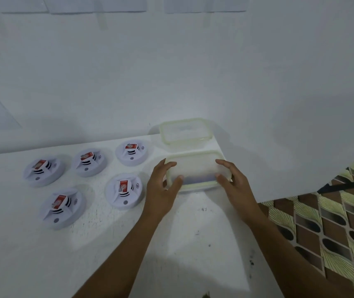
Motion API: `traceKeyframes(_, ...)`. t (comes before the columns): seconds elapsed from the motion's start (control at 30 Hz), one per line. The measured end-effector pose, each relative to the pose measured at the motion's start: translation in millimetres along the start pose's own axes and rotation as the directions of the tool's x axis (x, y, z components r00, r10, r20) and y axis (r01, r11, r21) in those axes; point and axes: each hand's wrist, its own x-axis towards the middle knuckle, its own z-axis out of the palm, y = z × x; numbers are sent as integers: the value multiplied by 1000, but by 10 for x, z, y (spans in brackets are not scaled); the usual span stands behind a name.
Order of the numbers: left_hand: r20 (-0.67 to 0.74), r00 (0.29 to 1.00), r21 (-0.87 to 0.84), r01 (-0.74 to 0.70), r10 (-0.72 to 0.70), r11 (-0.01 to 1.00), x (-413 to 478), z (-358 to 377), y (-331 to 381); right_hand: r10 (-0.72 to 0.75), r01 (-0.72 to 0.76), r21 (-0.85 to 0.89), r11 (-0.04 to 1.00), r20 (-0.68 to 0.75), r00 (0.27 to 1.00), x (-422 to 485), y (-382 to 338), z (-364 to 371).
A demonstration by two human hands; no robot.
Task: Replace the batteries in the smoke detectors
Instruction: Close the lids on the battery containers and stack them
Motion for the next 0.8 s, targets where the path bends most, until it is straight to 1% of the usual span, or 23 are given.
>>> traceKeyframes(0.23, -50, 999, 1, 20, -20, 1000, 156, 89, 42, -16, 13, -35, 999, -71, 997, 170, 4, 82)
traceKeyframes(0.4, -43, 999, 82, 6, -3, 997, 220, 81, 46, -20, 14, -68, 998, -91, 996, 184, -7, 117)
traceKeyframes(0.47, -24, 1000, 129, -4, 7, 992, 234, 68, 50, -28, 18, -115, 993, -92, 995, 180, -14, 122)
traceKeyframes(0.5, -8, 1000, 184, -18, 20, 983, 234, 50, 61, -49, 29, -169, 985, -114, 992, 183, -11, 120)
traceKeyframes(0.6, 45, 994, 330, -113, 103, 937, 197, -118, 112, -218, 110, -421, 900, -217, 952, 160, -58, 128)
traceKeyframes(0.67, 64, 975, 401, -219, 211, 890, 132, -363, 122, -370, 208, -509, 835, -241, 897, 91, -175, 206)
traceKeyframes(0.73, 93, 958, 472, -281, 269, 836, 41, -672, 80, -508, 335, -552, 763, -193, 839, -8, -324, 366)
traceKeyframes(0.8, 100, 957, 537, -282, 272, 795, -66, -1016, -3, -601, 472, -531, 704, -91, 794, -121, -453, 620)
